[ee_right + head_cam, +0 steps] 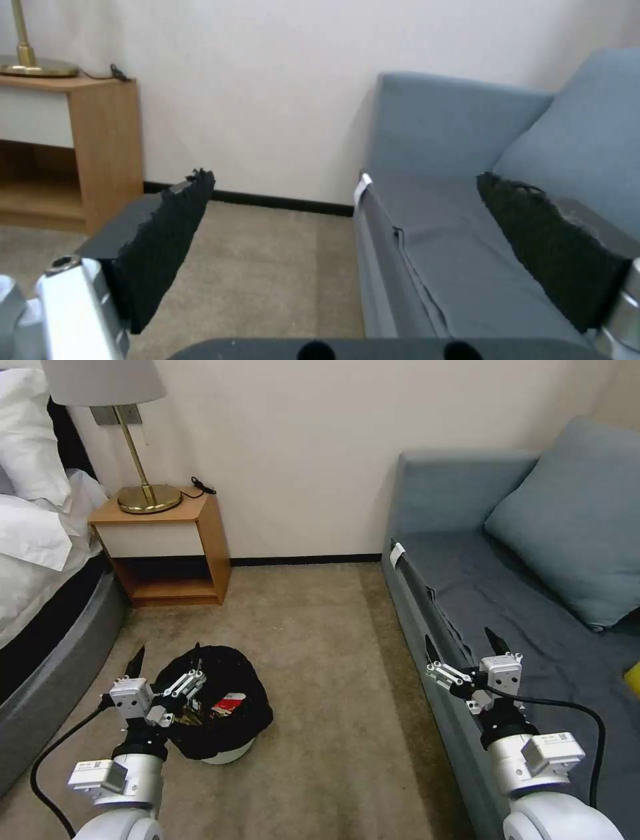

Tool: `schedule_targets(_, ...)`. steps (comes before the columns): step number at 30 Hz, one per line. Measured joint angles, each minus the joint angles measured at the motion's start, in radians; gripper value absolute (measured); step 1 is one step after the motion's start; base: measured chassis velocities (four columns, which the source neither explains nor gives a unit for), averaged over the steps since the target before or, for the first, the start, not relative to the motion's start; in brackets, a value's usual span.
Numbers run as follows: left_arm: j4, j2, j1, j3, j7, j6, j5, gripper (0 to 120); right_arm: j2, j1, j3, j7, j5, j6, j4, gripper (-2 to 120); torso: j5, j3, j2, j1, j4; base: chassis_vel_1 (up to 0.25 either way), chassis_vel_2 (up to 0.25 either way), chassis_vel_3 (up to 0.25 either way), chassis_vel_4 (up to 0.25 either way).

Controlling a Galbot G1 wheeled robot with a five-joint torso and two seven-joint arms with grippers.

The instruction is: Pick up the trash bin, then pick up the garbage on the floor and place it into the trash bin.

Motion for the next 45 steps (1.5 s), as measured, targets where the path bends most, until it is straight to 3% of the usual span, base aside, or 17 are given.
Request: schedule_targets(45, 0.0, 0.0, 0.0, 0.0, 0.0, 0.0, 0.0, 100, 0.0, 0.0, 0.0, 0.0, 0.001, -0.001, 0.0, 100, 0.0, 0.0, 0.0, 0.0, 0.0, 0.0, 0.0, 0.0, 0.0)
